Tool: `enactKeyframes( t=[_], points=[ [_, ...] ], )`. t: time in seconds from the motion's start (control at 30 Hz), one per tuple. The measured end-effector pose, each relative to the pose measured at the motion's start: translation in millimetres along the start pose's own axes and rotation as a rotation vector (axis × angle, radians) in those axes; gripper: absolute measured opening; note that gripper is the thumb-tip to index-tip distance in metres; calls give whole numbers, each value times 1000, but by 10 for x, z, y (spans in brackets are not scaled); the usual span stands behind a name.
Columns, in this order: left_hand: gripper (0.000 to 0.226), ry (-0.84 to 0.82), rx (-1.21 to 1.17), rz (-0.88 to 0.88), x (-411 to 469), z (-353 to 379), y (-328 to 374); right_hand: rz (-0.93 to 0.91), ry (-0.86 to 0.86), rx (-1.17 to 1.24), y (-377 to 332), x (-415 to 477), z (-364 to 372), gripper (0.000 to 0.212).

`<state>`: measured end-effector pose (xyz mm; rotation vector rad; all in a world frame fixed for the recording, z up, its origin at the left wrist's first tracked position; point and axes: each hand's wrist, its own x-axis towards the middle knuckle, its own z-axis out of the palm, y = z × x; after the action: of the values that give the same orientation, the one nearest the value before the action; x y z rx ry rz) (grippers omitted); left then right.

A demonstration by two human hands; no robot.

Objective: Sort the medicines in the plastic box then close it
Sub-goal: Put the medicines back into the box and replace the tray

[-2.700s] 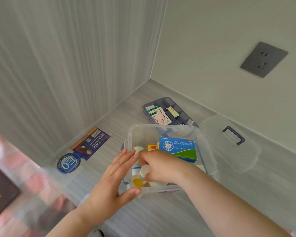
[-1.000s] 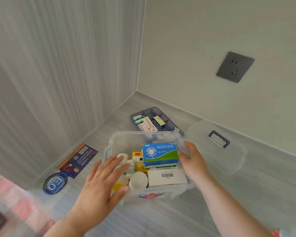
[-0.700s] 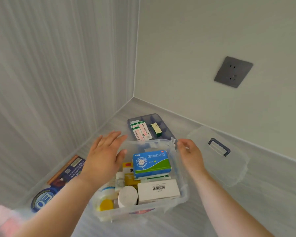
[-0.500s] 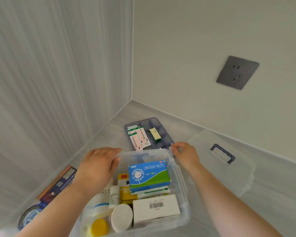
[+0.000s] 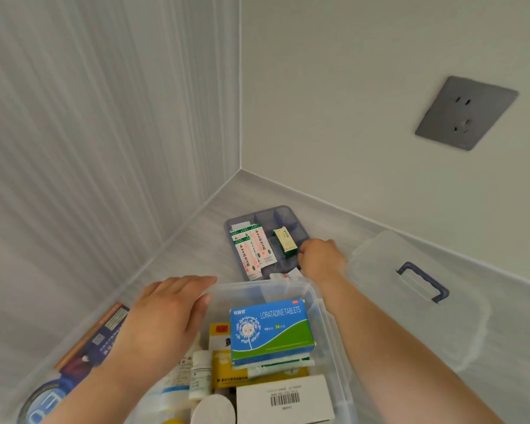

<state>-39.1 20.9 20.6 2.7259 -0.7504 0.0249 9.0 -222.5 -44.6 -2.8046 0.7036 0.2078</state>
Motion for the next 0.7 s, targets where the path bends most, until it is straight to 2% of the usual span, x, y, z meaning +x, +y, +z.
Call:
enactKeyframes(
  t=[0.2, 0.37, 0.47, 0.57, 0.63, 0.7],
  points=[
    [56, 30, -62, -32, 8, 31, -25, 60, -22, 71, 20, -35, -20, 27],
    [56, 34, -70, -51, 1, 45, -11, 196, 72, 147, 272, -86, -101, 28],
    [60, 29, -82, -45, 1, 46, -3, 183, 164, 142, 281, -74, -253, 28],
    [49, 31, -114, -59, 2, 84, -41, 109, 272, 166, 258, -65, -504, 27],
    [33, 71, -157, -58, 1, 107, -63, 55, 334, 214, 266, -98, -707, 28],
    [29, 133, -255, -74, -8, 119, -87, -5, 385, 271, 277, -167, -911, 27]
  ],
)
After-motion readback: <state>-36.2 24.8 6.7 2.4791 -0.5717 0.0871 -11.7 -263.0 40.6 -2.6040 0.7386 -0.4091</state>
